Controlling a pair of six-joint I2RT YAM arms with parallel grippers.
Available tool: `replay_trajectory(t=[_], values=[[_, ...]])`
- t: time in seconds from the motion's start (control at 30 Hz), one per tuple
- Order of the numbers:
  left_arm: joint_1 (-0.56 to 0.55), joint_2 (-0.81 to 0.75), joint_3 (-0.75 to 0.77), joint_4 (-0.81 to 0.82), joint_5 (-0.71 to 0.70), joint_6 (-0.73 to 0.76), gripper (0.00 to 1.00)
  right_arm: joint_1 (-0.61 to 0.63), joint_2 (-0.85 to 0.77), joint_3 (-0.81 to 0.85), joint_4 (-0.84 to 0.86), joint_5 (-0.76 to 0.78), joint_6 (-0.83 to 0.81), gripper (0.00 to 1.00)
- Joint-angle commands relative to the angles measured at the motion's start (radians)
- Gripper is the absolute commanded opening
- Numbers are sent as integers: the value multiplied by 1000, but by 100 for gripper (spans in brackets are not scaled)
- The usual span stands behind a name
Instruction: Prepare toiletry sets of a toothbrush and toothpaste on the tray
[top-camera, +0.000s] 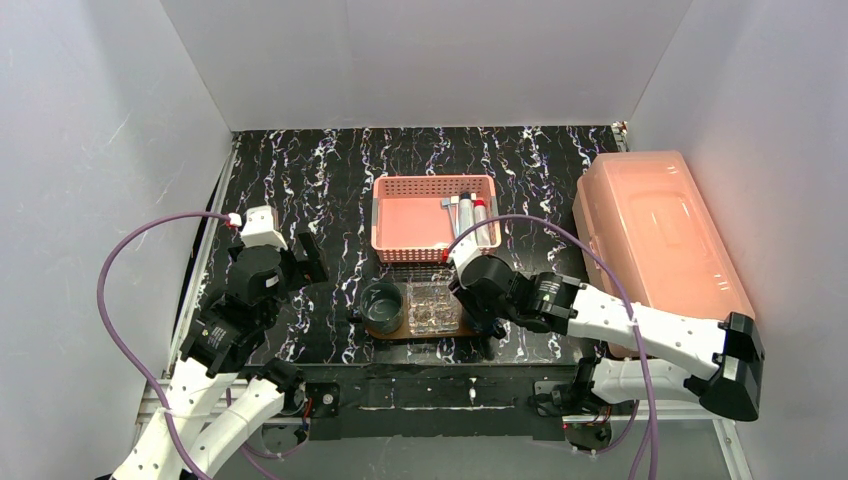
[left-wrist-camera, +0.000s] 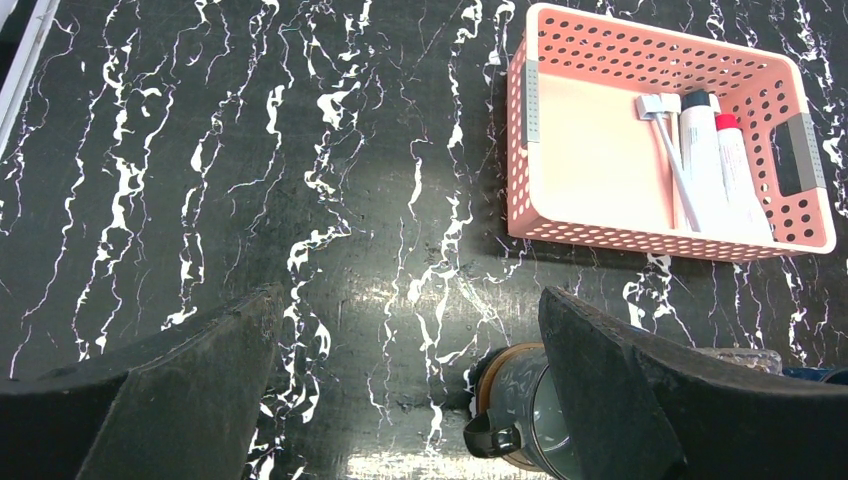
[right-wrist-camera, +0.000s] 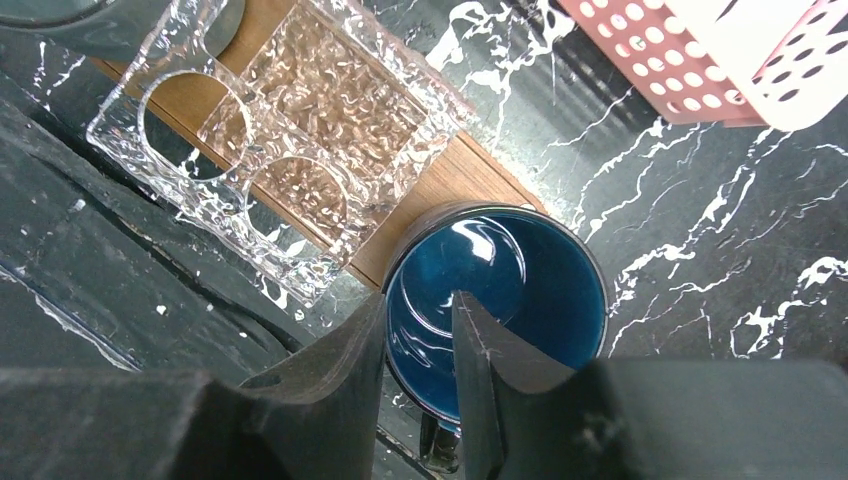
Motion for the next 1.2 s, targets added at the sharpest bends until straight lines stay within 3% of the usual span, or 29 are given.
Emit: replay_trajectory(t=[0.0, 0.5, 1.17], values=[[8, -5, 5, 3, -3, 0, 99, 4, -39, 70, -26, 50, -11, 40], [8, 5, 7, 4, 8, 3, 99, -24, 97, 270, -45, 237, -90, 52], [9, 27, 10, 6, 42, 9, 99, -344, 442, 492, 51, 89, -93, 52]])
